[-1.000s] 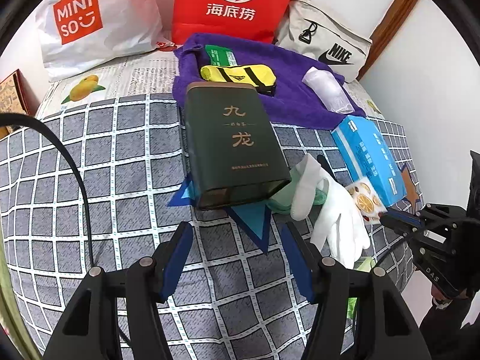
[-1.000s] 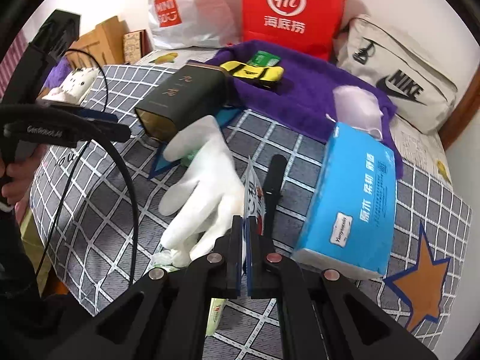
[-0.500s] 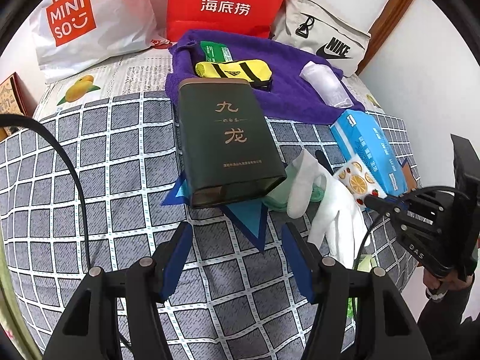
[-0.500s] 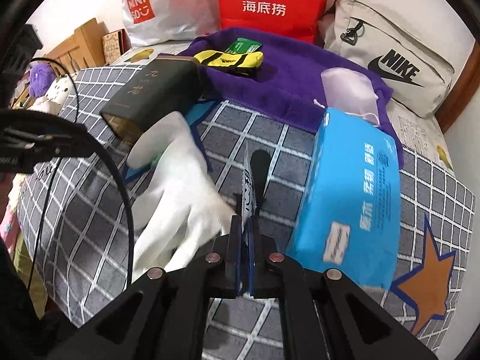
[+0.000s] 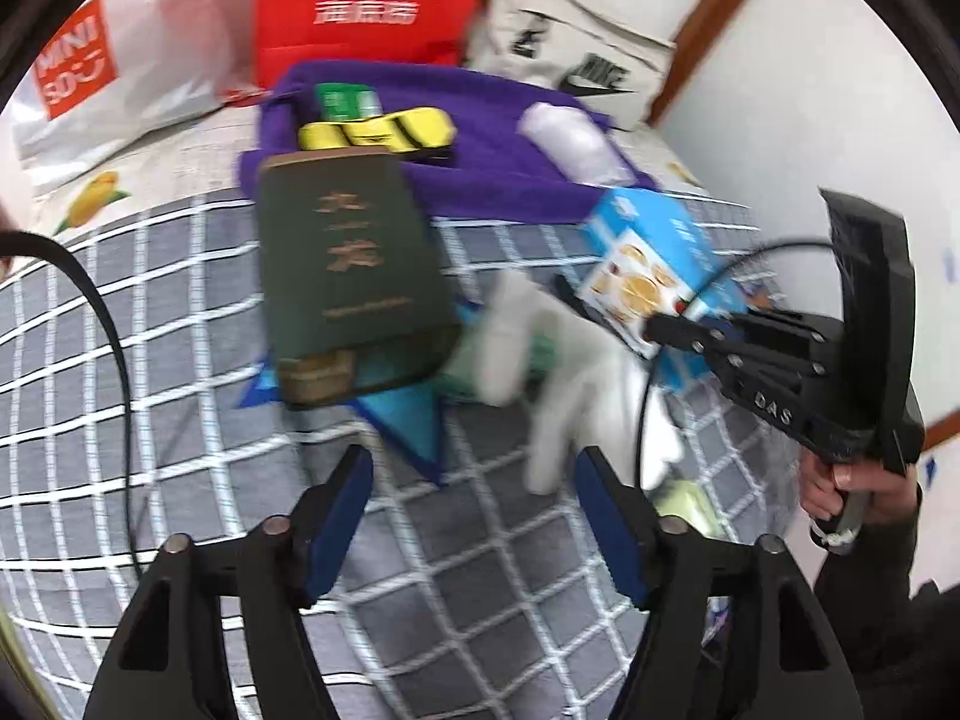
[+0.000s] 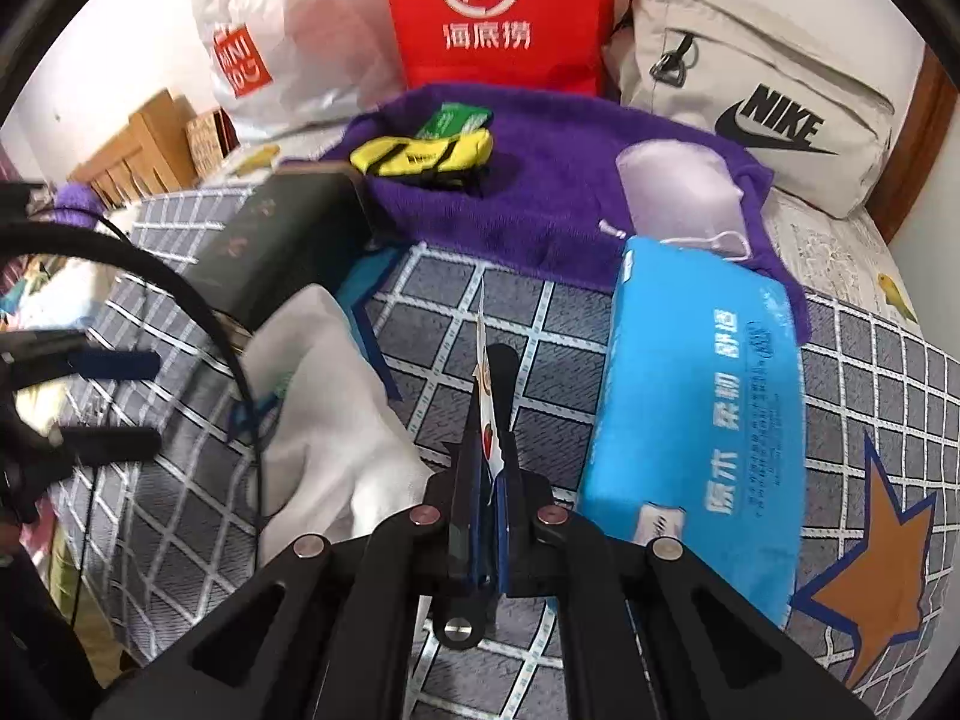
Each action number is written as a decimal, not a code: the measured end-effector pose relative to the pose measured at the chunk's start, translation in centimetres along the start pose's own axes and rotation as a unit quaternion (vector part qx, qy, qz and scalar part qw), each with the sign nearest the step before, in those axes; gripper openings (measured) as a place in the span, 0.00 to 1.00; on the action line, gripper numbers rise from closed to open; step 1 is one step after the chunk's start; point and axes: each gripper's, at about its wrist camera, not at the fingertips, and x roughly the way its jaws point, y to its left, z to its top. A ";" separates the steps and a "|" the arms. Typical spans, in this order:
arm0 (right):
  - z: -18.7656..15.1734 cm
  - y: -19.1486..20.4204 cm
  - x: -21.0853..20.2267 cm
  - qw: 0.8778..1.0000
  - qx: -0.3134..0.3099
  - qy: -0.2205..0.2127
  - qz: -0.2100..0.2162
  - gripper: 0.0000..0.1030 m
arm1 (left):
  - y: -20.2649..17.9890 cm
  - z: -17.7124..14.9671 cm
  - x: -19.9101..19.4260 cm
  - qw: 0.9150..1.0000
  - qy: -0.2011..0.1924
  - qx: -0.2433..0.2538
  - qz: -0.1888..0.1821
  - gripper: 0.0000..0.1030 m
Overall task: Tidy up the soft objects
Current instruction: 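Grasp the white glove with the left tool while the right tool lifts the snack packet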
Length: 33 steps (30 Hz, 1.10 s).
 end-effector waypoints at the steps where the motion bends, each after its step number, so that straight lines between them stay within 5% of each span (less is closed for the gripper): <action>1: -0.1 0.0 -0.7 1.000 -0.001 -0.008 -0.001 0.04 | -0.5 -0.2 0.2 1.000 0.002 0.004 -0.009 0.67; 11: -2.1 -1.5 -6.0 0.999 0.007 -0.051 -0.014 0.04 | -4.9 -2.4 3.4 0.998 0.049 0.035 -0.012 0.67; 21: -4.6 -3.6 -7.7 0.998 0.026 -0.058 -0.022 0.04 | -8.1 -2.9 7.1 0.995 0.069 0.053 0.043 0.63; 29: -4.8 -3.6 -7.4 0.998 0.026 -0.059 -0.010 0.04 | -7.9 -2.7 6.9 0.994 0.064 0.055 0.065 0.20; 33: -4.9 -3.5 -7.5 0.998 0.023 -0.062 -0.006 0.04 | -6.6 -2.8 5.2 0.995 0.051 0.042 0.072 0.20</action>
